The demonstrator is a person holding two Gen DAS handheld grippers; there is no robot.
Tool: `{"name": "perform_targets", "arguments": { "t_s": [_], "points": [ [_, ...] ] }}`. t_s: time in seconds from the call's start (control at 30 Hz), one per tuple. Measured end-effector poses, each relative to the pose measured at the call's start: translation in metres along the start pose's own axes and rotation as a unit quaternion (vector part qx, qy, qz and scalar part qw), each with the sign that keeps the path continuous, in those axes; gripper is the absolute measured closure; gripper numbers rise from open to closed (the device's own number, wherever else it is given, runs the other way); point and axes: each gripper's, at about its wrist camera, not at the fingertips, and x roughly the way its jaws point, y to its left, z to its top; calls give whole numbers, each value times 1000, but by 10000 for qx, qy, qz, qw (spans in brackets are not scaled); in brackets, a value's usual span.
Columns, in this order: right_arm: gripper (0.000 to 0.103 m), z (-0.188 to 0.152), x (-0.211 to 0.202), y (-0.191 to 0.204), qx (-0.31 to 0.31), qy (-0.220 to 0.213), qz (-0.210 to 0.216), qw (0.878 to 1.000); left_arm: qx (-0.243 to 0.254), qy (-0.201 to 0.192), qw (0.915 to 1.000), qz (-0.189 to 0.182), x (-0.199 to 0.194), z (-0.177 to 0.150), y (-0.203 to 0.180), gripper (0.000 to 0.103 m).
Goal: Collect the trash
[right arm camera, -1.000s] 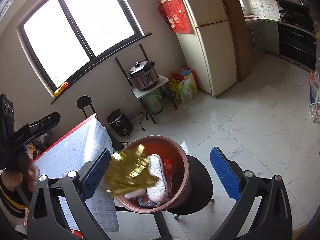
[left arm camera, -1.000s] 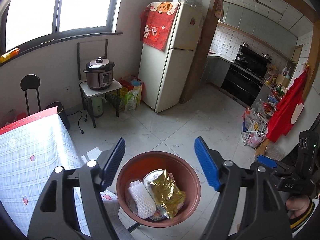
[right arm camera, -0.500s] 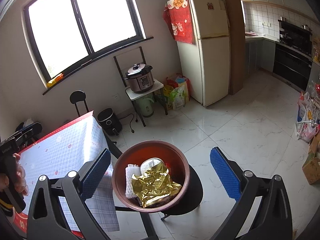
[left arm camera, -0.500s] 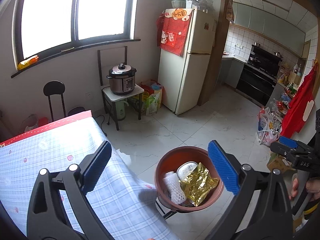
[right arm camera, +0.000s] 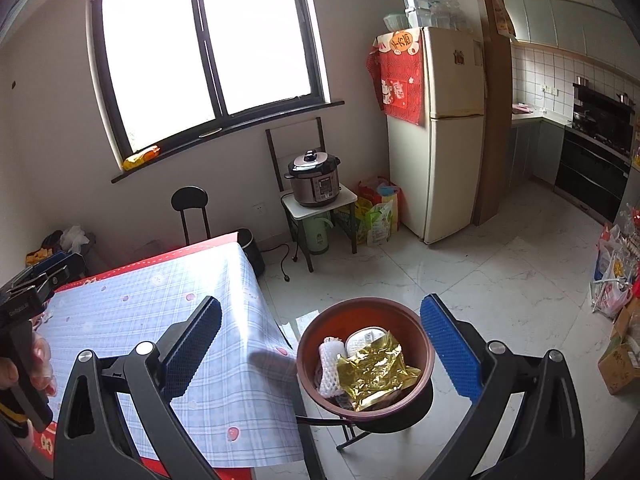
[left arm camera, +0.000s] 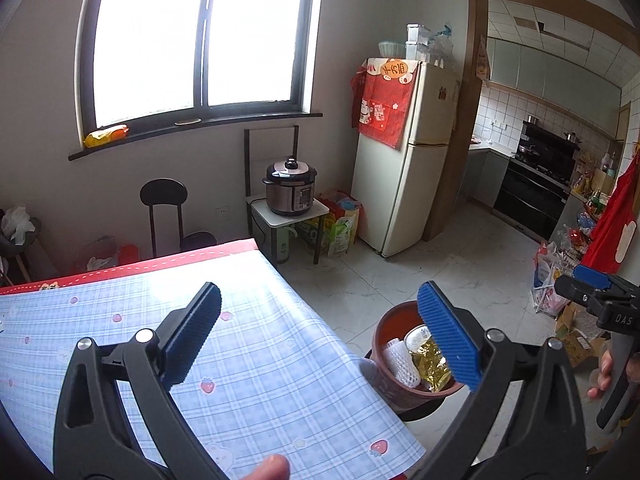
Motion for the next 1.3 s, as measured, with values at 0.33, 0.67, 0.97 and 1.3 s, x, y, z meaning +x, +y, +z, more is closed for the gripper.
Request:
{"name": "perform_targets", "arguments": {
  "t_s": [0.33, 0.67, 0.97, 1.3],
  "points": [
    [5, -10, -27, 64, -180, -112, -26, 9998, -22, -254, 9989, 405, -63, -17, 54, 6],
    [5, -13, -25, 97, -329, -82, -12, 9994, -159, -222, 9973, 684, -85, -30, 91, 6],
    [5, -13, -26, 107, -336, -100, -122, 9993, -171, -265, 9973, 662, -91, -27, 103, 6],
    [5, -12, -26, 104, -300, -79, -242, 9992, -66, -280, 9979, 584, -88, -22, 98, 6]
  ]
}}
